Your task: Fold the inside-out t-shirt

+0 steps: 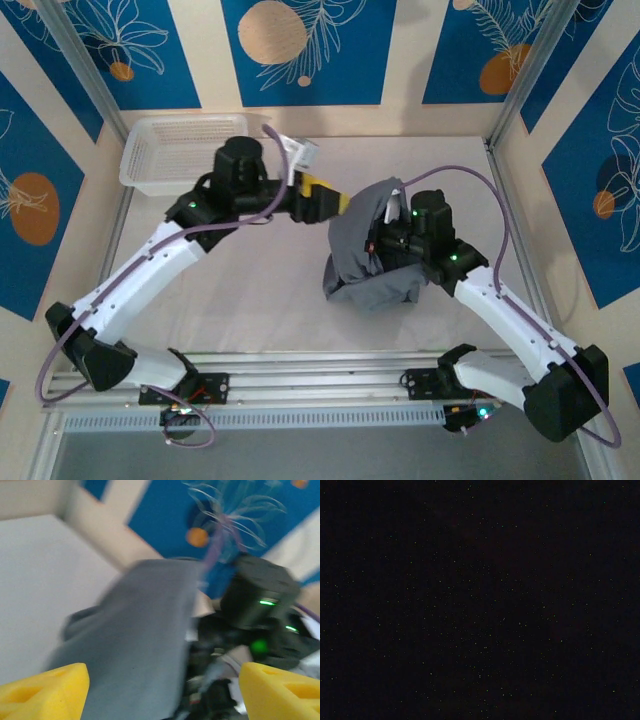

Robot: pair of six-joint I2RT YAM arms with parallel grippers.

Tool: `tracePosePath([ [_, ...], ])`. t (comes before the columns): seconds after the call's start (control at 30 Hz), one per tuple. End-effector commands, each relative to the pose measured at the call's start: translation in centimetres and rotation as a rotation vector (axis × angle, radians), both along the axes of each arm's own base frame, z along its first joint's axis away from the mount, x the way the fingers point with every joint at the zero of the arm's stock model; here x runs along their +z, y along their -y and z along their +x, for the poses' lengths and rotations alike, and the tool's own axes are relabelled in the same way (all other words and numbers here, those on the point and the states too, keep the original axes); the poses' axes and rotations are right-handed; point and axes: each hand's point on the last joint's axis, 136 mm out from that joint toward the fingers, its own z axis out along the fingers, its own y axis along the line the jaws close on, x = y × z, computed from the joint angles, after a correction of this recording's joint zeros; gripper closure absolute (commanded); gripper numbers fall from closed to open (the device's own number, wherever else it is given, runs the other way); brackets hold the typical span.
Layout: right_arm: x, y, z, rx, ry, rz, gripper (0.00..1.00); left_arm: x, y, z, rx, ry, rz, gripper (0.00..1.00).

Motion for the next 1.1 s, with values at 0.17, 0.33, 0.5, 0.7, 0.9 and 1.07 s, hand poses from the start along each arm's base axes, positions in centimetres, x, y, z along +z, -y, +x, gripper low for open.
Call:
tracePosePath([
  [0.17,1.5,-1.0,-0.6,0.036,0.036,-0.012,1.00,-3.2,4.0,1.3,-0.116,-0.051,0.022,0.48],
  [0.33,0.9,-0.9,-0.6,0.028,0.018,-0.007,1.00,-5.0,3.9,1.7,-0.094,-0.071,0.059,0.89],
  [0.5,0.5,-0.7,-0.3,0.009,0.013,-0.013,1.00,-5.8,2.4,3.3,0.027,-0.067,0.114,1.00],
  [0.7,2.2,-0.3,-1.5,0.046,0.010,0.050,1.00,-9.3,-5.2,10.1,0.338,-0.220,0.120,1.00],
  [0.9,8.3,1.4,-2.7,0.050,0.062,0.231,1.00,-19.2,-8.5,12.6,0.385,-0.483,0.181,1.00],
  [1.07,10.9,2.9,-2.4,-0.020,0.148,0.249,1.00,-25.8,-9.7,11.4,0.429,-0.588,0.252,1.00],
])
